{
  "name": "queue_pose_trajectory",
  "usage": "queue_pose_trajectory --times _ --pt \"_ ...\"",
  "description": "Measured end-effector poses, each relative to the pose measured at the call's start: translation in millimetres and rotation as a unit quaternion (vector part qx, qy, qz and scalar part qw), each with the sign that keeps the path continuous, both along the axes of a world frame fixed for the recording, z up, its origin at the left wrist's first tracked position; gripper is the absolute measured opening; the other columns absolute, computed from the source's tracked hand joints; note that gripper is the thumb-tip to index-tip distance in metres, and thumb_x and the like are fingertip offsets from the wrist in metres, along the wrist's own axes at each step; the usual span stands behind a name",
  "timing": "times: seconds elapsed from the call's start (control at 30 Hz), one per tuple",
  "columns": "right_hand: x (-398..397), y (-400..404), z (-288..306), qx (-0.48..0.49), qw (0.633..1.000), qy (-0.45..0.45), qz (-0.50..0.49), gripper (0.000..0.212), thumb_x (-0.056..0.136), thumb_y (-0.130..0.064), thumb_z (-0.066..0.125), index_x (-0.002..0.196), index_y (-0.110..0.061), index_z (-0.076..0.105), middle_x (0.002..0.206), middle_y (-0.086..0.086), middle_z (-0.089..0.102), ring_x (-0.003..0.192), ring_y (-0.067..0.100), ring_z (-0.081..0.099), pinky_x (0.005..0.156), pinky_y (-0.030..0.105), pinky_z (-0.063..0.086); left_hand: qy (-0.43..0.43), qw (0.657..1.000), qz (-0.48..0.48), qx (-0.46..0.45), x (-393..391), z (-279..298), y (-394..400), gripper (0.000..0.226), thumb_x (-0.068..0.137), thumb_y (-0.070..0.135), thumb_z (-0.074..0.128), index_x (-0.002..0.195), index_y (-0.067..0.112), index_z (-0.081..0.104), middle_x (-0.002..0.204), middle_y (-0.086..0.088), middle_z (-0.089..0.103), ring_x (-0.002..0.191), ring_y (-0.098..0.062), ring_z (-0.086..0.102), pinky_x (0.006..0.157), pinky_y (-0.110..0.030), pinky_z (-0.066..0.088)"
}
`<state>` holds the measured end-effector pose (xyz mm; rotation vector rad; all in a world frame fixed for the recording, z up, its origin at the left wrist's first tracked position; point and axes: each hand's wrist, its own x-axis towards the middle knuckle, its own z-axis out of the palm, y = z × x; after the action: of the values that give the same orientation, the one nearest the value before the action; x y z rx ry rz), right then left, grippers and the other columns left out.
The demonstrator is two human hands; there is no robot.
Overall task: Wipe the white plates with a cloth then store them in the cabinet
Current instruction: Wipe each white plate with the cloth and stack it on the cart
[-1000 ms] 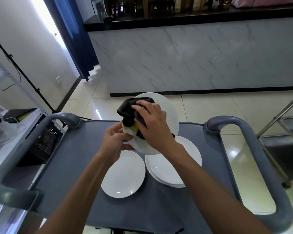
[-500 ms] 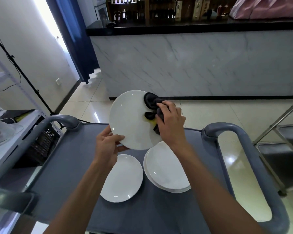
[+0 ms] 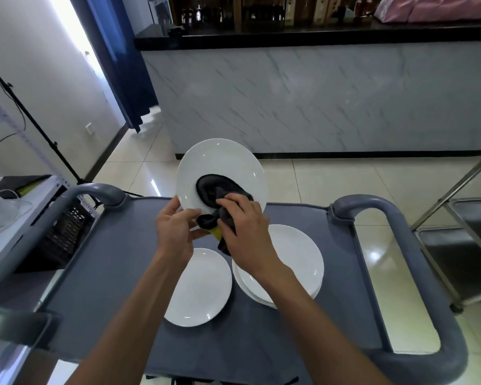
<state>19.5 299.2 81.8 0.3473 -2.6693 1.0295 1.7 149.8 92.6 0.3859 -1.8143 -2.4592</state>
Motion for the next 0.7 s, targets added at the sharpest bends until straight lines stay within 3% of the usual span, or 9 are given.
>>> queue_pose_trajectory --times 0.13,0.23,0.43,0.7 --pt "4.2 6.8 -0.4 0.012 0.999 0.008 0.049 0.039 0.099 -0.024 0.057 0.138 -0.025 0.055 0.143 -0.009 0.046 0.127 0.019 0.041 0.096 0.040 0.037 0.001 1.000 0.005 -0.003 0.4 0.8 0.4 0.044 0.085 -0.010 0.053 0.102 0.023 0.075 0.090 -0.012 0.073 0.074 -0.029 0.068 0.059 -0.039 0.059" --pt "6.0 18.5 -4.5 0.038 0.998 0.008 0.056 0.037 0.099 -0.022 0.056 0.136 -0.024 0.057 0.141 -0.009 0.048 0.124 0.019 0.043 0.095 0.044 0.040 -0.003 1.000 0.002 0.003 2.0 -1.8 -3.5 0.043 0.084 -0.011 0.053 0.101 0.021 0.076 0.090 -0.011 0.074 0.075 -0.031 0.070 0.058 -0.039 0.058" --pt "-9.2 43.4 -9.6 0.038 0.998 -0.010 -0.045 0.035 0.101 -0.021 0.055 0.136 -0.023 0.057 0.142 -0.008 0.047 0.125 0.022 0.043 0.099 0.045 0.037 -0.019 1.000 -0.017 -0.009 0.1 -5.5 -12.2 0.042 0.084 -0.013 0.052 0.105 0.017 0.072 0.089 -0.003 0.075 0.073 -0.028 0.069 0.059 -0.043 0.059" --pt "-35.3 55.9 6.4 -0.011 0.992 0.065 -0.105 0.037 0.098 -0.020 0.060 0.135 -0.021 0.059 0.141 -0.004 0.050 0.123 0.023 0.044 0.093 0.044 0.039 -0.014 0.995 -0.088 -0.050 -3.6 -4.9 -13.0 0.043 0.083 -0.013 0.057 0.111 0.015 0.073 0.095 -0.012 0.075 0.074 -0.032 0.070 0.061 -0.046 0.059"
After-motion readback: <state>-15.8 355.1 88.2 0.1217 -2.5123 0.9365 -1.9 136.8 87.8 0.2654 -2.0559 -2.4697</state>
